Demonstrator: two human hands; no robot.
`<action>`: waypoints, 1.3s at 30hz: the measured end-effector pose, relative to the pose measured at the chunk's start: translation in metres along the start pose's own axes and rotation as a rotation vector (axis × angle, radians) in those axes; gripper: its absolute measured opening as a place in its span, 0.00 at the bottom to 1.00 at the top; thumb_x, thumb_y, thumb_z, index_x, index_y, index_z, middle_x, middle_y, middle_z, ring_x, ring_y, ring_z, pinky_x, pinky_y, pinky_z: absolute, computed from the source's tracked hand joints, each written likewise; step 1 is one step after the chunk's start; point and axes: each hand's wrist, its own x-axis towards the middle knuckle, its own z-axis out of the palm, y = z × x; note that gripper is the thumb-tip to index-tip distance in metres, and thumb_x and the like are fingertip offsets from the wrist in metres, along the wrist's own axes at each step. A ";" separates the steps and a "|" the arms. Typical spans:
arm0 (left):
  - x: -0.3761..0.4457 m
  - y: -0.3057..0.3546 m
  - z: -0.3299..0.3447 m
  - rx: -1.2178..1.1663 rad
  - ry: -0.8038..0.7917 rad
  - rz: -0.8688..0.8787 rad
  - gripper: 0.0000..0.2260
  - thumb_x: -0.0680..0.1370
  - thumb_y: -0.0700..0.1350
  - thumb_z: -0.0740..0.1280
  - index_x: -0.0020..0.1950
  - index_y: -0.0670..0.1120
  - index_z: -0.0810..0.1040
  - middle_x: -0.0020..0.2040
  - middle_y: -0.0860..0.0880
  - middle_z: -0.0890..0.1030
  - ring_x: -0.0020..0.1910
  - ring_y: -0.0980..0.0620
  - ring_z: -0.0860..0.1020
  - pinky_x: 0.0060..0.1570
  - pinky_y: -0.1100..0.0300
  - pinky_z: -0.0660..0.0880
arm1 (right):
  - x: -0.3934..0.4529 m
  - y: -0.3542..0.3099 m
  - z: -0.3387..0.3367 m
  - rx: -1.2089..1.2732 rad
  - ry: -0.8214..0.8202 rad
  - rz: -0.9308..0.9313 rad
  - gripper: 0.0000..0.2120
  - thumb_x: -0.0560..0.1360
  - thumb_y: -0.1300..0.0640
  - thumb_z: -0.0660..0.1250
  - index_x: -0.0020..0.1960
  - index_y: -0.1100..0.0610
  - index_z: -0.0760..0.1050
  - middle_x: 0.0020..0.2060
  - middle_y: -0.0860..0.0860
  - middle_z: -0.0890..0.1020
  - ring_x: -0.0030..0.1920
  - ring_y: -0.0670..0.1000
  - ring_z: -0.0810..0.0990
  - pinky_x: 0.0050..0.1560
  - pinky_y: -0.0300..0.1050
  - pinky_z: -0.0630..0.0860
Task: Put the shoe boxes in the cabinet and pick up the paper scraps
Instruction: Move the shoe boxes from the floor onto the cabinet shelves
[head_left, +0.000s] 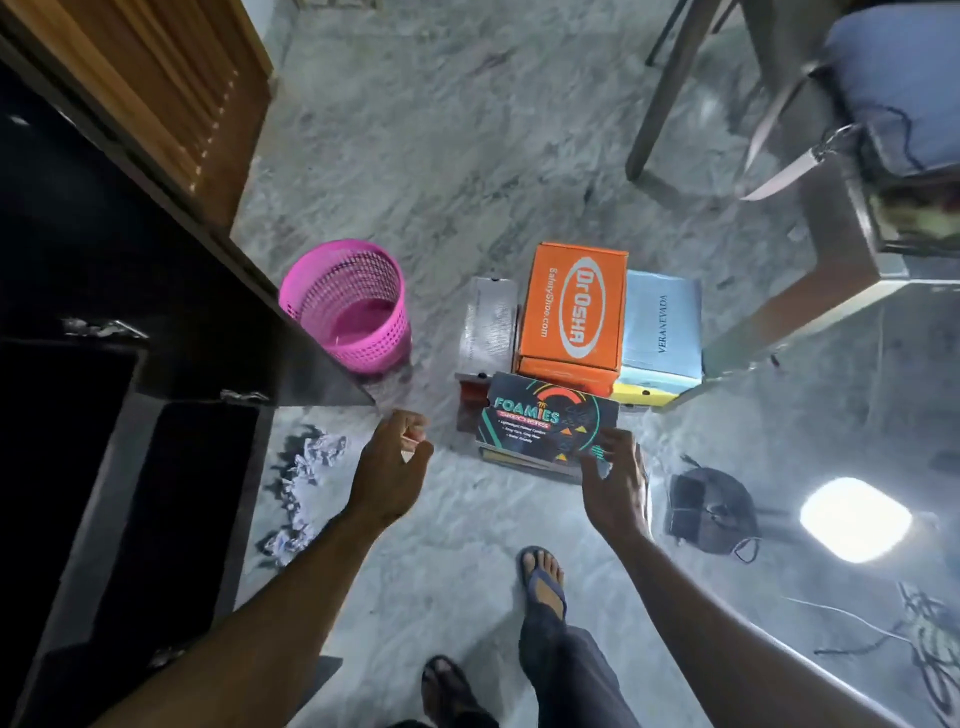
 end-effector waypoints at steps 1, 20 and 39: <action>0.011 -0.010 0.013 -0.006 -0.007 0.001 0.09 0.80 0.41 0.68 0.59 0.48 0.77 0.55 0.48 0.80 0.52 0.50 0.80 0.51 0.58 0.74 | 0.006 0.015 0.003 -0.016 0.013 0.015 0.17 0.76 0.62 0.71 0.63 0.57 0.74 0.56 0.55 0.81 0.56 0.59 0.80 0.54 0.51 0.75; 0.218 -0.269 0.307 -0.299 -0.058 0.074 0.24 0.79 0.62 0.66 0.72 0.54 0.74 0.65 0.56 0.80 0.64 0.59 0.78 0.57 0.72 0.71 | 0.122 0.324 0.164 0.020 0.206 -0.060 0.26 0.83 0.46 0.57 0.77 0.58 0.69 0.65 0.56 0.79 0.64 0.59 0.76 0.49 0.35 0.62; 0.153 -0.389 0.155 -0.324 0.390 -0.005 0.23 0.78 0.67 0.59 0.69 0.60 0.76 0.62 0.58 0.83 0.60 0.56 0.80 0.62 0.55 0.76 | 0.078 0.249 0.296 0.200 -0.292 -0.481 0.23 0.78 0.38 0.61 0.72 0.31 0.63 0.68 0.37 0.75 0.59 0.23 0.74 0.57 0.21 0.70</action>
